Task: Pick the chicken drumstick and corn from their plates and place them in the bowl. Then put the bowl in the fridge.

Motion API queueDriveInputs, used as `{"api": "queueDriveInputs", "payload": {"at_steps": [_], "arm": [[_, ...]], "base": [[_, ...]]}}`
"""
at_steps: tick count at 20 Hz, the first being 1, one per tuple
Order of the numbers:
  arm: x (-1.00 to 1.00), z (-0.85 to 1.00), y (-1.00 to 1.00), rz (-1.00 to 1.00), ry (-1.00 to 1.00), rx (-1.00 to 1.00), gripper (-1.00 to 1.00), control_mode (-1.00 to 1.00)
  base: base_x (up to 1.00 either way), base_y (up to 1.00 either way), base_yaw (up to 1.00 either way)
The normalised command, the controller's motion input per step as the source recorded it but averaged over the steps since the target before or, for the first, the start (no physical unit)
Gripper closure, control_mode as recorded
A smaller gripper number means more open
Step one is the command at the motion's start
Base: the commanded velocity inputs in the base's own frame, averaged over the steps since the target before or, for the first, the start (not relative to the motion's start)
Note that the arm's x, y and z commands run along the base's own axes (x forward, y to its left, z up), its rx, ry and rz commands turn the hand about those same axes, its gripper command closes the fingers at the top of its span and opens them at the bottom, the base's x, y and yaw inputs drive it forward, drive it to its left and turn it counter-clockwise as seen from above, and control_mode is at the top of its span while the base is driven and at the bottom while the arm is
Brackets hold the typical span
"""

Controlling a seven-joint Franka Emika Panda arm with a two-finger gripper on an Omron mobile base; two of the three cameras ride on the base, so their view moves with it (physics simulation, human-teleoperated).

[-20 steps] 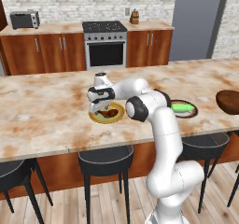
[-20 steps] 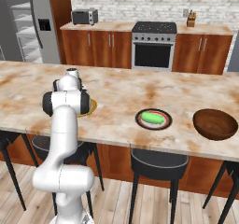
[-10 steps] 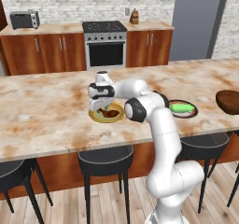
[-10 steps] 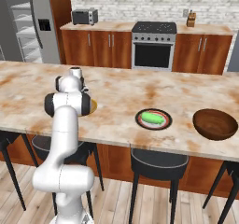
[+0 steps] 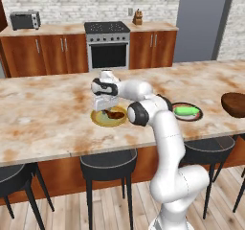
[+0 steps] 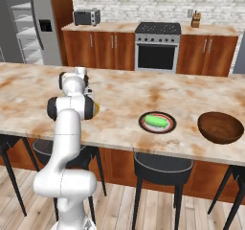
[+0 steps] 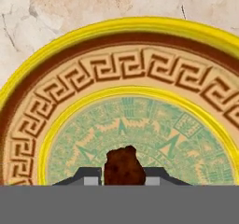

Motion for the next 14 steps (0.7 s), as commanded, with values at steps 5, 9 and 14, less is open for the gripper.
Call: {"api": "queueDriveInputs", "payload": {"at_steps": [5, 9, 14], "arm": [[-0.25, 0.61, -0.02, 0.00, 0.07, -0.09, 1.00, -1.00], [-0.41, 0.24, -0.34, 0.05, -0.18, -0.12, 1.00, -1.00], [-0.40, 0.15, -0.52, 0.13, -0.21, 0.00, 1.00, -1.00]], "base": [[0.00, 0.00, 0.00], [0.00, 0.00, 0.00], [0.00, 0.00, 0.00]]}}
